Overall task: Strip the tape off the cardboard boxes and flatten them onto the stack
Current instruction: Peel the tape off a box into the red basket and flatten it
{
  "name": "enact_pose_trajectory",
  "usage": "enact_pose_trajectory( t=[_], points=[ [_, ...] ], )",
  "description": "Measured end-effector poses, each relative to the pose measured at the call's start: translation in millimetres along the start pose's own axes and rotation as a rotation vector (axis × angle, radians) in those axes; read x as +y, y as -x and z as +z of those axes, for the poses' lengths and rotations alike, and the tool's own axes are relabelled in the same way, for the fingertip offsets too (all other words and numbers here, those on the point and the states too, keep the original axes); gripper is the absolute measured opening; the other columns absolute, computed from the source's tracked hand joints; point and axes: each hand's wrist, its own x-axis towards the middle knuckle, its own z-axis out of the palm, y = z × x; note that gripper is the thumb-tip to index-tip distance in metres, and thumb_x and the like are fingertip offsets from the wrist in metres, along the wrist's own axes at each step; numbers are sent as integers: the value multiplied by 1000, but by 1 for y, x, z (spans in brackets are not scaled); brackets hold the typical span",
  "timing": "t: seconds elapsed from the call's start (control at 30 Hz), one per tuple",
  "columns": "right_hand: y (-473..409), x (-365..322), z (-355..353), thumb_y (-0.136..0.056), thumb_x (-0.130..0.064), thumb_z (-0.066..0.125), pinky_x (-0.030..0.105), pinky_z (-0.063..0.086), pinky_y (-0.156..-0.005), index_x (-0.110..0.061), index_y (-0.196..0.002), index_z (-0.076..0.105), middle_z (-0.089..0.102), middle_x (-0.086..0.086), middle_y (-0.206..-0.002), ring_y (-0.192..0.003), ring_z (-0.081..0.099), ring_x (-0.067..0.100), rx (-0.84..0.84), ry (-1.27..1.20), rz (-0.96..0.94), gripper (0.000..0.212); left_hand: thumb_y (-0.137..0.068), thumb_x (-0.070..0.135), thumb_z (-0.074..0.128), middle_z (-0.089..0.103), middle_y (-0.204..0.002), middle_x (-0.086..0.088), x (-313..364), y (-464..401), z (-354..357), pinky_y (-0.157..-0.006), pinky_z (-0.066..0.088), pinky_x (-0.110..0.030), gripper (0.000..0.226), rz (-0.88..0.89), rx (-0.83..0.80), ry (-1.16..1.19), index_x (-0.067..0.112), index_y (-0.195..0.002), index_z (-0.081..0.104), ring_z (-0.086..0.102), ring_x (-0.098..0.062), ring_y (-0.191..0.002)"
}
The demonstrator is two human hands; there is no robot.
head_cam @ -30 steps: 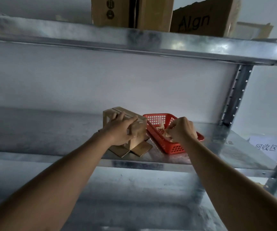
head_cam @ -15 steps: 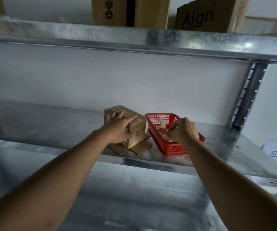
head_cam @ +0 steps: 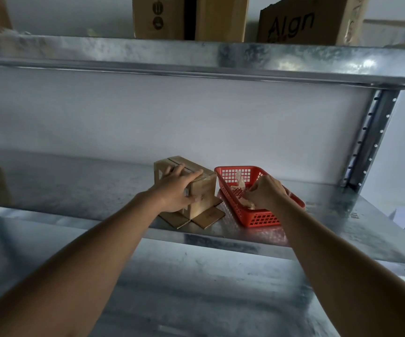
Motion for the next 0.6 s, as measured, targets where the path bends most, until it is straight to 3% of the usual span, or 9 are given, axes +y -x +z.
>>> enact_pose_trajectory(
  t=[0.1,0.2,0.37,0.6],
  points=[
    [-4,-4,-4,-91,-25,79,22,49,-53,-11,-106,72,70,3,-90,-73,68,15,-62,56,-7,21,-97,57,61,-2,-173,-3,0,0,1,-123,17,-66,83,-1,1,-1,49,-162,11,-11,-39,-157],
    [-3,-7,-7,-88,-16,81,22,42,-49,-21,-107,66,65,-2,-94,-70,61,13,-65,134,-53,25,-97,56,62,-3,-173,-3,0,-1,2,-123,17,-66,83,-4,3,9,49,-162,11,-12,-38,-157],
    [-5,-1,-3,-85,-30,85,25,53,-56,-25,-98,81,72,-2,-97,-73,65,13,-26,182,-99,15,-96,56,63,-2,-173,-3,-2,-2,2,-123,16,-65,84,-2,6,6,50,-162,12,-11,-38,-157],
    [-4,7,-2,-89,-31,81,32,59,-63,-19,-106,78,70,0,-92,-70,63,16,47,205,-95,21,-96,54,65,-1,-173,-4,-3,-3,2,-124,15,-64,84,1,9,18,49,-162,14,-10,-37,-157]
  ],
)
